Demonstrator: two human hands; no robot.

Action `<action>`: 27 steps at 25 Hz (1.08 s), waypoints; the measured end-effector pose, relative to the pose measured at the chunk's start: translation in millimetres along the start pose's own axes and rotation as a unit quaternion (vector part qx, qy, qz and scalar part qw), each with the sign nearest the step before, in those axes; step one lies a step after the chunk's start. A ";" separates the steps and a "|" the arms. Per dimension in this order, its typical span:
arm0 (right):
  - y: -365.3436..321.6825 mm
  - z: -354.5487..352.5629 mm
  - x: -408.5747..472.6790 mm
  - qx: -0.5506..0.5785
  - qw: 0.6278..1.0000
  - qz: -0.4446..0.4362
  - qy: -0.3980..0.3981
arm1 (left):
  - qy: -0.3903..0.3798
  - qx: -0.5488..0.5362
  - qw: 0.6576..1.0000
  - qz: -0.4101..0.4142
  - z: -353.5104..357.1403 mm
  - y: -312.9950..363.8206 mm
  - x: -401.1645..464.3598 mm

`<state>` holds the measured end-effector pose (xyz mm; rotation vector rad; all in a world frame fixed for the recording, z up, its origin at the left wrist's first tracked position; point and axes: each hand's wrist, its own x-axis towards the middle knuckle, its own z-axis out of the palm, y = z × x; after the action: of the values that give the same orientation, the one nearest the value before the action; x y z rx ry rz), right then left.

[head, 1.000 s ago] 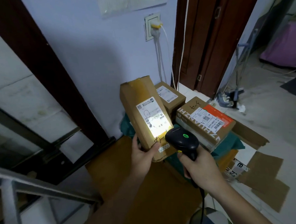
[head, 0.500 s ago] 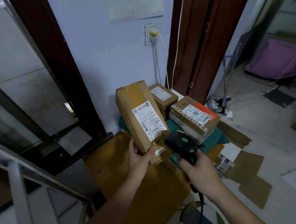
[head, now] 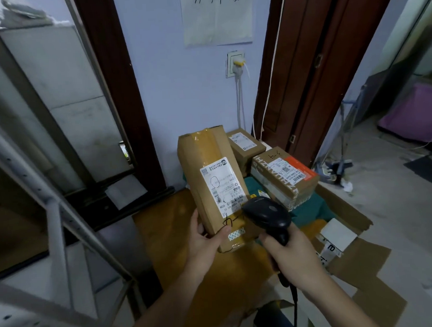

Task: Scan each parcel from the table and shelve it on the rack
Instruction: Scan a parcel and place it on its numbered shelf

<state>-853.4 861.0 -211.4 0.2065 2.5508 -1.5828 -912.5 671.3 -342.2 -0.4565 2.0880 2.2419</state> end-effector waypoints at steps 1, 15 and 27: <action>3.1 -7.1 -4.0 0.001 1.000 -0.004 -0.009 | 0.008 0.005 1.000 0.005 3.7 -0.7 -9.4; 10.5 -21.4 -76.8 0.010 0.973 -0.120 -0.197 | 0.029 -0.103 0.994 -0.009 -36.2 -13.0 -163.3; -18.7 106.4 -238.5 0.000 0.899 -0.190 -0.395 | 0.108 -0.128 0.986 0.026 -205.8 -58.5 -379.9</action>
<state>-618.4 746.3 -197.9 -0.8158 1.9893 -1.3614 -498.2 537.9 -316.4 -0.6943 1.9251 2.6126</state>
